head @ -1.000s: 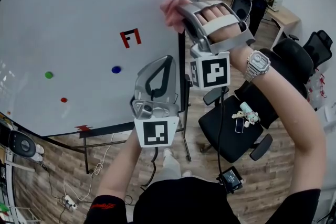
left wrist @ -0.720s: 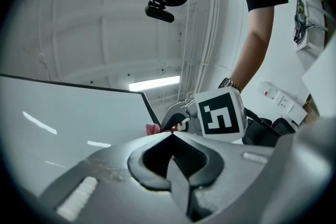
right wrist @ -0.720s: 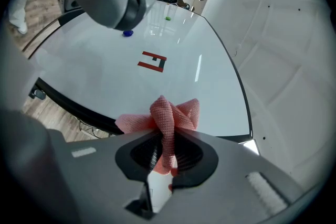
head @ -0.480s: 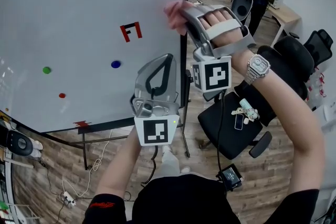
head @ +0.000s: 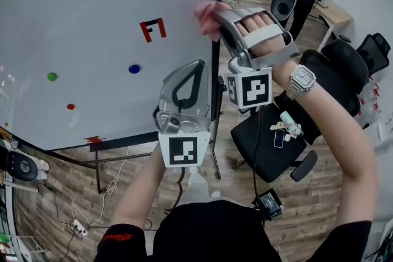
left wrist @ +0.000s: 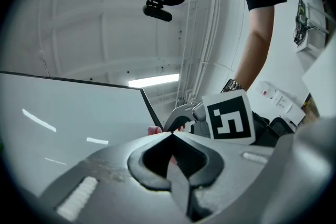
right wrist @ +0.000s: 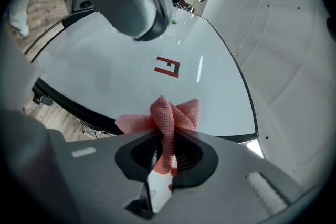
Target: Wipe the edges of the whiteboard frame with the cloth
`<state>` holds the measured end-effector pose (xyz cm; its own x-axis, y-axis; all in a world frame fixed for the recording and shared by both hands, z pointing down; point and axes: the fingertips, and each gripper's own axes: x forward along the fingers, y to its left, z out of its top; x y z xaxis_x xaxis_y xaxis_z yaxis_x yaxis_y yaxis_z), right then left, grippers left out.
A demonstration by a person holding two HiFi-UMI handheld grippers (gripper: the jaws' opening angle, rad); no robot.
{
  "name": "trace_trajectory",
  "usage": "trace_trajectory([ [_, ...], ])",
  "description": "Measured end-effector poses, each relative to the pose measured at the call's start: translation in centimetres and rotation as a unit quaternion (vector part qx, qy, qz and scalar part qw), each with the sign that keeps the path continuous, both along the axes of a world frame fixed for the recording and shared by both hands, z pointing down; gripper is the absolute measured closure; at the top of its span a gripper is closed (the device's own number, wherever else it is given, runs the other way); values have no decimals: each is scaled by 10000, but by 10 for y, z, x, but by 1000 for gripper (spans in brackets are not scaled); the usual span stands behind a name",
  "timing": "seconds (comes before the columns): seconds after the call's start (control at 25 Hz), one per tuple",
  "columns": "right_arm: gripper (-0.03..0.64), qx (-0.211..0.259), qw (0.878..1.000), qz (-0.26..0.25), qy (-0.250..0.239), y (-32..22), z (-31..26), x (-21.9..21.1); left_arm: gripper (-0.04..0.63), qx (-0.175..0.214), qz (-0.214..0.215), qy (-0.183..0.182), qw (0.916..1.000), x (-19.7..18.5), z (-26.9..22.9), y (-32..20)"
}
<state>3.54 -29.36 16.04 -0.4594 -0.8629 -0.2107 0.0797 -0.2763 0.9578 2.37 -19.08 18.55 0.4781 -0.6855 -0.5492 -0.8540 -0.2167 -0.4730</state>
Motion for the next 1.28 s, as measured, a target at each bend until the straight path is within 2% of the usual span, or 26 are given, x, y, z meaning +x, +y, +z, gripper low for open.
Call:
trace_trajectory([
  [0.76,572,-177,9998,3,33,-3,38,1,598,-189,-37,46,9998,-4,17,-7],
  [1.28,572,-295,9996,9,-6,-3,61,3,598,-300,-16,-63,9995,-1,31,-8],
])
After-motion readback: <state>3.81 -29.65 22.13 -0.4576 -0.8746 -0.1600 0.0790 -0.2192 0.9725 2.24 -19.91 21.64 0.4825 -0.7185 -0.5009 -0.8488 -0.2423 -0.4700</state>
